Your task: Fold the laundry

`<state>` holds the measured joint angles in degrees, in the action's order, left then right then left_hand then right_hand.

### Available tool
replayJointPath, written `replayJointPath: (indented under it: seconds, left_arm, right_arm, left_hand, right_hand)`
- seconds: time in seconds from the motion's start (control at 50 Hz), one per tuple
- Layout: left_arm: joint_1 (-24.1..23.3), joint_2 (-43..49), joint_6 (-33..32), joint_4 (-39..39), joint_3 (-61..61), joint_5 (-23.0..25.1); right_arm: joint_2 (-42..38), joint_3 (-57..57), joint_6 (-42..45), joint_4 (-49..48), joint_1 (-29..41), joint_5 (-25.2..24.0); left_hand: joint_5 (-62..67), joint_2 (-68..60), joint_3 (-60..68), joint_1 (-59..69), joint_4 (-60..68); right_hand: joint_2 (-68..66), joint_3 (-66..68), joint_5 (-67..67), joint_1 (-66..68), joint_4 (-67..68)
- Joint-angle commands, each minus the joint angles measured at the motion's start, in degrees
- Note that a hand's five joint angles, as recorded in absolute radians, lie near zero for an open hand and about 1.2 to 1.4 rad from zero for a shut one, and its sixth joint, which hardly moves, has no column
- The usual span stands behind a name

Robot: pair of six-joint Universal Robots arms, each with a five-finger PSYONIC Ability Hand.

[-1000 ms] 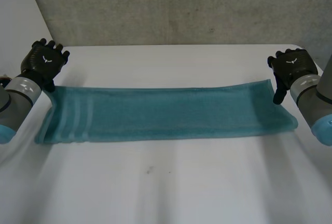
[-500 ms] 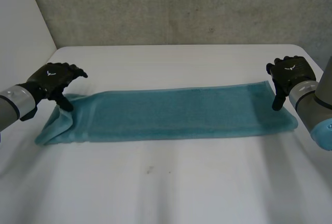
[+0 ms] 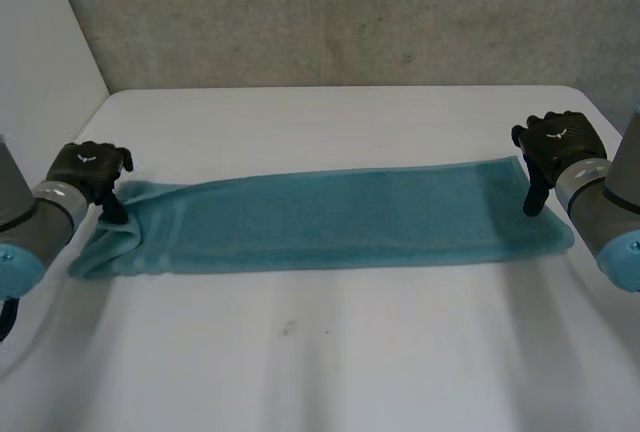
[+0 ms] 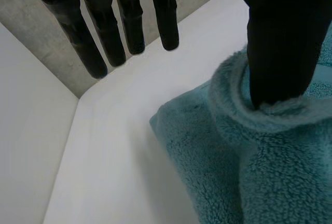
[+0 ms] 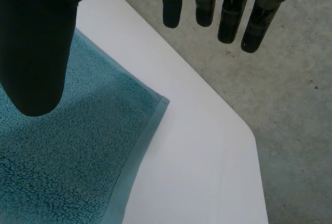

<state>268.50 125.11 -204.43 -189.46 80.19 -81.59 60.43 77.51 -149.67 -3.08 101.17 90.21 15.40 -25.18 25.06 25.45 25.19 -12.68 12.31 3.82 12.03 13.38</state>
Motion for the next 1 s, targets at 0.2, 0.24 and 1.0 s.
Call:
replayJointPath:
  seconds: [0.2, 0.24, 1.0]
  left_arm:
    - [-3.24, -5.48, 0.08, -0.03, 1.28, 0.65]
    - [-3.24, -8.12, 0.08, -0.03, 2.24, 0.73]
    - [-1.66, -55.94, 0.17, -1.53, 28.00, 12.25]
  right_arm:
    - [0.22, -1.31, -0.71, 0.26, -0.01, -0.12]
    - [0.31, -1.31, -0.71, 0.35, -0.01, -0.12]
    - [-19.11, -30.92, -23.82, 15.73, 3.24, -30.36]
  left_hand:
    - [54.60, -54.82, 54.94, 54.55, 54.81]
    - [54.60, -54.82, 54.94, 54.55, 54.81]
    - [54.60, -54.82, 54.94, 54.55, 54.81]
  right_hand:
    - [2.68, -2.31, -3.82, -2.03, -3.38]
    - [2.68, -2.31, -3.82, -2.03, -3.38]
    - [2.68, -2.31, -3.82, -2.03, -3.38]
